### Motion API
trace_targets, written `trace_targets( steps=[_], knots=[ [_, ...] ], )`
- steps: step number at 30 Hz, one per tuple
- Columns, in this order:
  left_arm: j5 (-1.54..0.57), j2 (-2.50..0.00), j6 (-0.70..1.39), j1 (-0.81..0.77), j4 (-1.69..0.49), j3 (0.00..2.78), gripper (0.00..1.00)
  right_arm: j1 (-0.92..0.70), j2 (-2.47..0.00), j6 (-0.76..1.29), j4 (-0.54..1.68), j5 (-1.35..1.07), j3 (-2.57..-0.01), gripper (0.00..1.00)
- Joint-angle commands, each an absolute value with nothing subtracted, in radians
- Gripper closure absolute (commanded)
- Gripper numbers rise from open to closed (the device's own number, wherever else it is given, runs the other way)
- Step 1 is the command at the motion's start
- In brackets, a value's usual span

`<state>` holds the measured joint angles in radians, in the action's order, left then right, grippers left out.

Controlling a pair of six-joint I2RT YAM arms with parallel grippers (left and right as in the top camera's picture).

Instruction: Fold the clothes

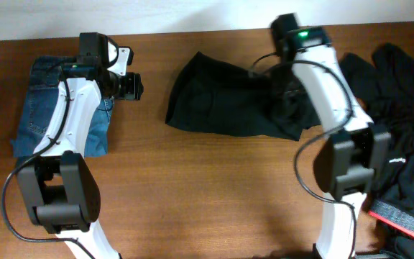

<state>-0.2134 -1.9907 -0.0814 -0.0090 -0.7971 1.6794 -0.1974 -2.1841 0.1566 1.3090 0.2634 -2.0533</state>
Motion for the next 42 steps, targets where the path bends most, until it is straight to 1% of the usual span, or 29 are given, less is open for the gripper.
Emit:
trace_targets(
  steps=[1,2,8,9,10,12,14,16,18,22,25,28,30,31,32,33,34,36,39,42],
  knots=[
    [-0.233,-1.974,-0.08,-0.006,-0.798,1.688,0.42,-0.268,-2.233,0.172,1.285,0.244,-2.076,0.55],
    [-0.233,-1.974,-0.079,-0.006,-0.798,1.688,0.43,-0.281,-2.235,0.172,1.277,0.244,-2.076,0.56],
    [-0.233,-1.974,-0.08,-0.006,-0.798,1.688,0.42,-0.334,-2.241,0.172,1.219,0.225,-2.076,0.53],
    [-0.233,-1.974,-0.08,-0.006,-0.798,1.688,0.42,-0.337,-2.241,0.163,1.218,0.209,-2.076,0.51],
    [-0.233,-1.974,-0.08,-0.006,-0.798,1.688,0.43,-0.342,-2.241,0.136,1.217,0.168,-2.076,0.42],
    [-0.233,-1.974,-0.08,-0.006,-0.798,1.688,0.43,-0.342,-2.241,0.088,1.213,0.118,-2.076,0.28],
    [-0.233,-1.974,-0.079,-0.006,-0.798,1.688,0.42,-0.342,-2.241,0.015,1.21,0.056,-2.076,0.25],
    [-0.233,-1.974,-0.08,-0.006,-0.798,1.688,0.42,-0.342,-2.234,-0.076,1.214,-0.015,-2.077,0.2],
    [-0.233,-1.974,-0.079,-0.006,-0.798,1.688,0.43,-0.342,-2.218,-0.125,1.232,-0.048,-2.087,0.19],
    [-0.233,-1.974,-0.079,-0.006,-0.798,1.688,0.43,-0.323,-2.177,-0.121,1.244,-0.04,-2.151,0.19],
    [-0.233,-1.974,-0.08,-0.006,-0.798,1.688,0.43,-0.284,-2.136,-0.045,1.245,0.015,-2.21,0.15],
    [-0.233,-1.974,-0.079,-0.006,-0.798,1.688,0.43,-0.235,-2.114,-0.01,1.246,0.023,-2.235,0.14],
    [-0.233,-1.974,-0.079,-0.006,-0.798,1.688,0.42,-0.194,-2.114,0.033,1.258,0.033,-2.236,0.16],
    [-0.233,-1.974,-0.079,-0.006,-0.798,1.688,0.42,-0.176,-2.118,0.057,1.266,0.044,-2.231,0.19],
    [-0.233,-1.974,-0.079,-0.006,-0.798,1.688,0.43,-0.157,-2.122,0.083,1.276,0.06,-2.224,0.24],
    [-0.233,-1.974,-0.079,-0.006,-0.798,1.688,0.42,-0.129,-2.131,0.128,1.292,0.091,-2.214,0.32],
    [-0.233,-1.974,-0.079,-0.006,-0.798,1.688,0.42,-0.116,-2.134,0.149,1.299,0.104,-2.21,0.37],
    [-0.233,-1.974,-0.079,-0.006,-0.798,1.688,0.42,-0.085,-2.146,0.175,1.303,0.104,-2.191,0.44],
    [-0.233,-1.974,-0.079,-0.006,-0.798,1.688,0.43,-0.059,-2.157,0.173,1.297,0.043,-2.142,0.49],
    [-0.233,-1.974,-0.079,-0.006,-0.798,1.688,0.43,-0.061,-2.167,0.14,1.28,-0.044,-2.086,0.5]
  ],
)
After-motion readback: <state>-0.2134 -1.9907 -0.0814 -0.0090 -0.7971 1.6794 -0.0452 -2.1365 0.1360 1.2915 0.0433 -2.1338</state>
